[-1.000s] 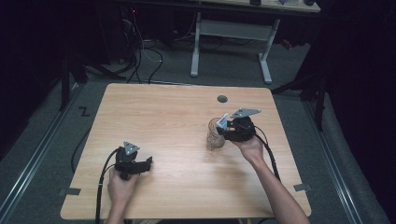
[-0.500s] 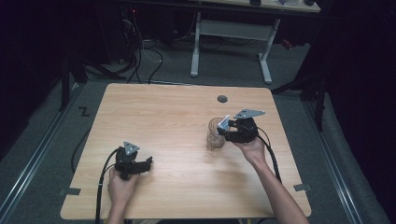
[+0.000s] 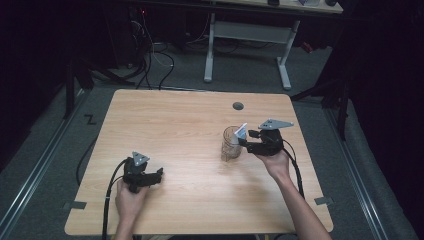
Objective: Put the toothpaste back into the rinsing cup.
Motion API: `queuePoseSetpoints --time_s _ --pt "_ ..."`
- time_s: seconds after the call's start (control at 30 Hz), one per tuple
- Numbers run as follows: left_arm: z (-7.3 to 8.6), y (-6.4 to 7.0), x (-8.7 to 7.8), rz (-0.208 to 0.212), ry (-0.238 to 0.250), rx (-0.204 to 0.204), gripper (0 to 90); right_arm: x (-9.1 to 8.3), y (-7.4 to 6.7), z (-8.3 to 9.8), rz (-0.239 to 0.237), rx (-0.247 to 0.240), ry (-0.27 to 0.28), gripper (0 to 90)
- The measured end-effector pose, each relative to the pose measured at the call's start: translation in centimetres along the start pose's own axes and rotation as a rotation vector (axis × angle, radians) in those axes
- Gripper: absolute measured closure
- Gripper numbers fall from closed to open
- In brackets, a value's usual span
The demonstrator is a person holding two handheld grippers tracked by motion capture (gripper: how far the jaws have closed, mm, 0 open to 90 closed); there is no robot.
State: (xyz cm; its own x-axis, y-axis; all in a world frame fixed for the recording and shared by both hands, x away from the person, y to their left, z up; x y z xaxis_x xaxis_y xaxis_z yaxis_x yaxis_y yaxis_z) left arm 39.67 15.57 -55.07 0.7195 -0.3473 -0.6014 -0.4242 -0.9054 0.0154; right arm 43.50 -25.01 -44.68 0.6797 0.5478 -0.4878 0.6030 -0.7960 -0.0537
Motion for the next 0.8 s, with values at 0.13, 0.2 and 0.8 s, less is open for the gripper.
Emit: queuePoseSetpoints --time_s 0.13,0.2,0.8 --pt "0.0 0.0 0.0 0.0 0.0 0.0 17.5 -0.5 0.3 0.0 0.006 0.006 0.017 42.5" --pt "0.0 0.0 0.0 0.0 0.0 0.0 17.5 -1.0 0.4 0.0 0.008 0.015 0.028 42.7" --pt "0.0 0.0 0.0 0.0 0.0 0.0 17.5 -3.1 0.8 0.0 0.01 0.041 0.084 44.2"
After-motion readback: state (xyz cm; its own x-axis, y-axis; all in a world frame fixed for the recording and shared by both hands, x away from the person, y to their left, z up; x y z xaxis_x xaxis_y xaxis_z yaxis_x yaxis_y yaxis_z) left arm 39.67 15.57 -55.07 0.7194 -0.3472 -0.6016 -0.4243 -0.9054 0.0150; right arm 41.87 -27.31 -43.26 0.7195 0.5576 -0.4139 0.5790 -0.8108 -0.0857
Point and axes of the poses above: each handheld gripper's, and its own axes: x roughly forward along the jaws, z roughly out of its underside, y roughly to its right, the point moved 2 cm from there along x, roughly forward along the jaws, and after that the axes turned 6 degrees about y, right-handed, at the moved point
